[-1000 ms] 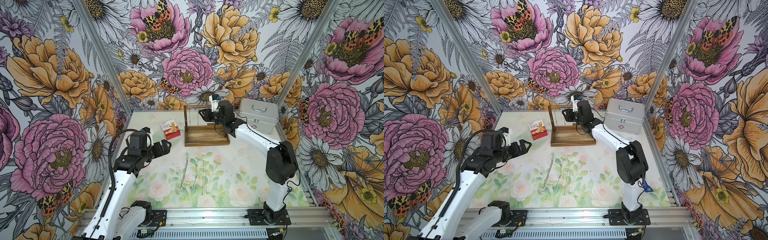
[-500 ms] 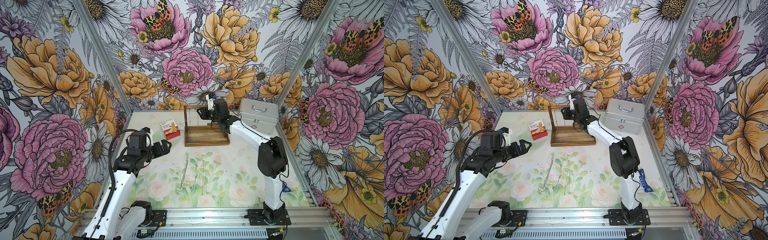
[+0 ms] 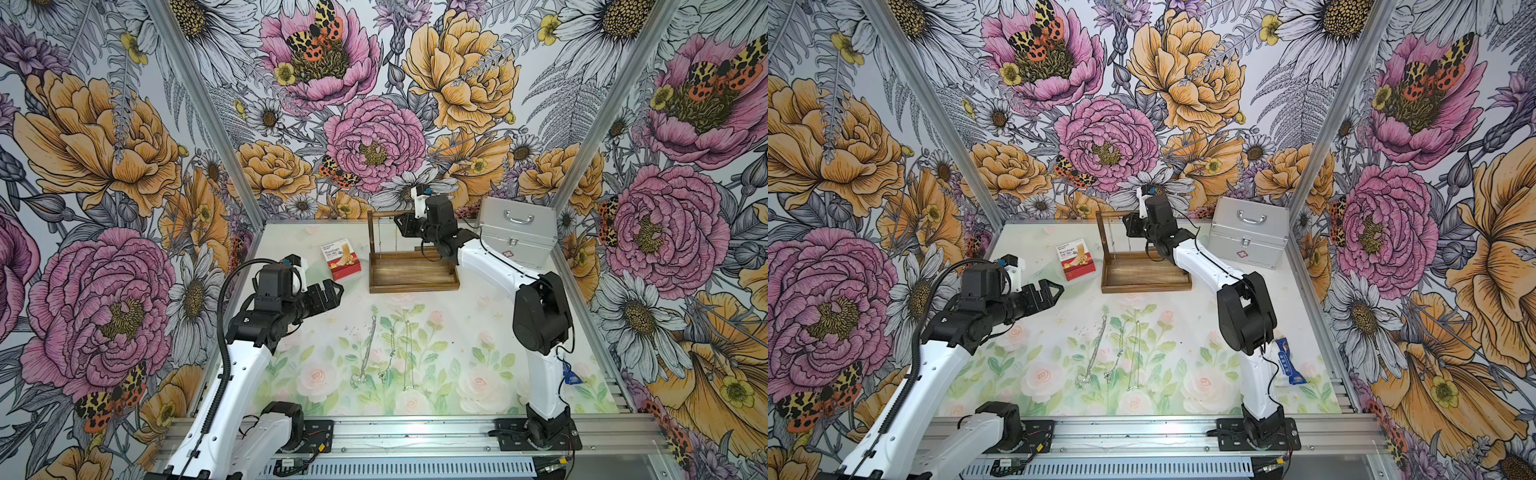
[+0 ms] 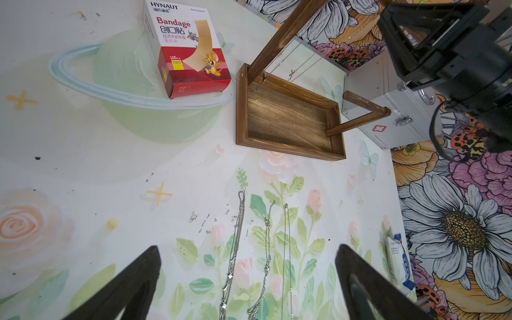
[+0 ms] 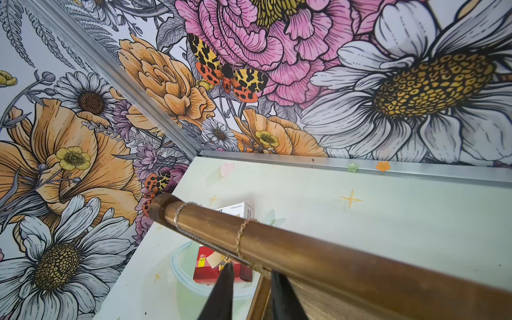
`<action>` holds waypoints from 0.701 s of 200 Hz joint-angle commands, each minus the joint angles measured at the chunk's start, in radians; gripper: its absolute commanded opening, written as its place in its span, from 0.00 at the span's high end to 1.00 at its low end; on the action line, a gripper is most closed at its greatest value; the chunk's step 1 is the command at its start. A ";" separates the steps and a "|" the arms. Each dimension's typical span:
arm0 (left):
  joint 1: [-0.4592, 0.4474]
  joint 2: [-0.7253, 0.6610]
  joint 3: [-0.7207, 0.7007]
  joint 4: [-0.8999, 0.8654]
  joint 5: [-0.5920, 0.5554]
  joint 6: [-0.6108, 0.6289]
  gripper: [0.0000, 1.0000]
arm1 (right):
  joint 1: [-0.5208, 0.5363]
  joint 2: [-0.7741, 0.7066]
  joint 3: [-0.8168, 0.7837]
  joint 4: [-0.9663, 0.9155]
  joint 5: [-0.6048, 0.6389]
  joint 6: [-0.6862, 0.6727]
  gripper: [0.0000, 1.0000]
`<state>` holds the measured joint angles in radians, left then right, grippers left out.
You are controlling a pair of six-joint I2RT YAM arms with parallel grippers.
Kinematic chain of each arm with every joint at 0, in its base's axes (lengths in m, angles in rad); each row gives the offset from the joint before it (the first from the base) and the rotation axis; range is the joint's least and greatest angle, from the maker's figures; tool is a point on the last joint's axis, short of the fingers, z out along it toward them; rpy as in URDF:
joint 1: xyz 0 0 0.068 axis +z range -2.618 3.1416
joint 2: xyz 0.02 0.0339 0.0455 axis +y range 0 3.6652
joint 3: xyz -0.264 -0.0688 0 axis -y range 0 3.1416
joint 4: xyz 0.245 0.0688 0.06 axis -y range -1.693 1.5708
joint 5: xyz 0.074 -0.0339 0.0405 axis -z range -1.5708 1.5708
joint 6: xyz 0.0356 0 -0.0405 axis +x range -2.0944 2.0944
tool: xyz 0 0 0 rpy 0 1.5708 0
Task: Take the necklace off the jewelry display stand
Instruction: Take off the necklace from the stand.
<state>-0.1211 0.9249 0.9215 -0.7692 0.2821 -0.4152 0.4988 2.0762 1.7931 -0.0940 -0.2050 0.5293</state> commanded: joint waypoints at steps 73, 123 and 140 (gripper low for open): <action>0.009 0.002 -0.012 0.017 0.027 0.006 0.01 | 0.011 0.035 0.057 -0.009 0.022 -0.019 0.81; 0.009 0.003 -0.011 0.018 0.029 0.005 0.01 | 0.011 0.029 0.057 -0.008 0.023 -0.022 0.84; 0.008 0.002 -0.013 0.018 0.030 0.006 0.01 | 0.011 0.028 0.058 -0.009 0.027 -0.023 0.87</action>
<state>-0.1211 0.9249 0.9215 -0.7692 0.2825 -0.4152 0.5011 2.1036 1.8198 -0.1089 -0.2012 0.5220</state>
